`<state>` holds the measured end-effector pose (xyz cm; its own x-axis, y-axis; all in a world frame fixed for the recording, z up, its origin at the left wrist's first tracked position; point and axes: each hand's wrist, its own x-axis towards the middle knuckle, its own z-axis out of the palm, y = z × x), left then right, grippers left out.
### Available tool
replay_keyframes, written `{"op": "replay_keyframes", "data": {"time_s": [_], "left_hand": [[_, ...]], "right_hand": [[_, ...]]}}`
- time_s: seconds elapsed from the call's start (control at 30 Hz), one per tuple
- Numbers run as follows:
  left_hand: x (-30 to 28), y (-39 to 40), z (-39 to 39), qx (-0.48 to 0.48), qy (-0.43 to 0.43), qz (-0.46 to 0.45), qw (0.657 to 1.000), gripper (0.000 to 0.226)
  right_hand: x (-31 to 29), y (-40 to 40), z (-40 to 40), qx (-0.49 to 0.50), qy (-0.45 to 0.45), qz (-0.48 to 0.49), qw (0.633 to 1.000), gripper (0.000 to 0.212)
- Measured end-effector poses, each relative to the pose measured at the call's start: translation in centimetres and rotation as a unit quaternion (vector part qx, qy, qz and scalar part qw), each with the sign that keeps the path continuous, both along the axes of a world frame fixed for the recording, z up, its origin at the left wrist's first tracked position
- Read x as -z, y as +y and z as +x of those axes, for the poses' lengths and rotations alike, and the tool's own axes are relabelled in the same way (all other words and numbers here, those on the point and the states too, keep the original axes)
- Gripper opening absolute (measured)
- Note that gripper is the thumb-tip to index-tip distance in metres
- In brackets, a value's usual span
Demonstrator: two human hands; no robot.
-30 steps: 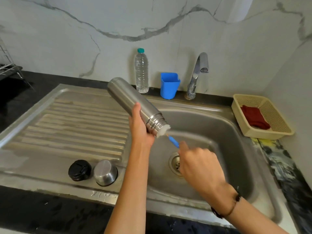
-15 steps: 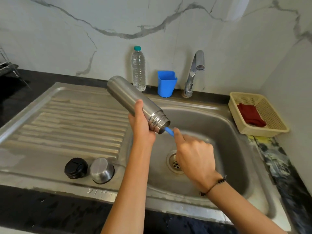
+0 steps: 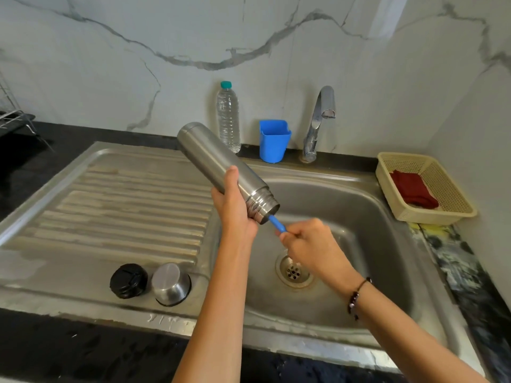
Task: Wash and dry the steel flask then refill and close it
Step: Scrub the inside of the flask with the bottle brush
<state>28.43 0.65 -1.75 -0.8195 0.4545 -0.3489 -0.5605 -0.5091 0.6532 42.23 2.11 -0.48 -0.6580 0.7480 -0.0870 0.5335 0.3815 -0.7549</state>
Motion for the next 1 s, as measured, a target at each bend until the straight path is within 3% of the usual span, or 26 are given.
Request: {"op": "replay_keyframes", "data": {"time_s": [0.13, 0.23, 0.53, 0.67, 0.77, 0.87, 0.93, 1.0], "left_hand": [[-0.2, -0.4, -0.9, 0.007, -0.007, 0.016, 1.0, 0.046], [-0.4, -0.1, -0.3, 0.017, 0.006, 0.009, 1.0, 0.046], [-0.4, -0.1, 0.0, 0.016, 0.003, -0.008, 1.0, 0.043], [-0.3, -0.6, -0.8, 0.007, -0.001, -0.001, 1.0, 0.04], [-0.3, -0.3, -0.3, 0.014, 0.002, -0.009, 1.0, 0.04], [-0.4, -0.3, -0.6, 0.016, -0.002, -0.002, 1.0, 0.042], [-0.4, -0.4, -1.1, 0.003, -0.013, 0.0, 1.0, 0.033], [-0.4, -0.1, -0.7, 0.008, -0.018, 0.002, 1.0, 0.034]], "right_hand": [[-1.1, -0.9, 1.2, 0.023, 0.06, -0.257, 0.964, 0.027], [-1.7, -0.5, 0.8, 0.027, 0.072, -0.363, 0.929, 0.022], [-1.8, -1.4, 0.5, 0.044, 0.076, -0.308, 0.947, 0.022], [-1.4, -1.9, 0.8, 0.042, 0.05, -0.25, 0.966, 0.05], [-1.0, -1.3, 0.1, 0.058, 0.045, -0.197, 0.978, 0.038], [-0.4, -1.3, 0.4, 0.01, -0.039, 0.038, 0.998, 0.036], [-0.3, -1.7, 1.1, -0.01, -0.107, 0.243, 0.964, 0.026], [-0.4, -1.8, 1.0, -0.022, -0.161, 0.359, 0.919, 0.015]]}}
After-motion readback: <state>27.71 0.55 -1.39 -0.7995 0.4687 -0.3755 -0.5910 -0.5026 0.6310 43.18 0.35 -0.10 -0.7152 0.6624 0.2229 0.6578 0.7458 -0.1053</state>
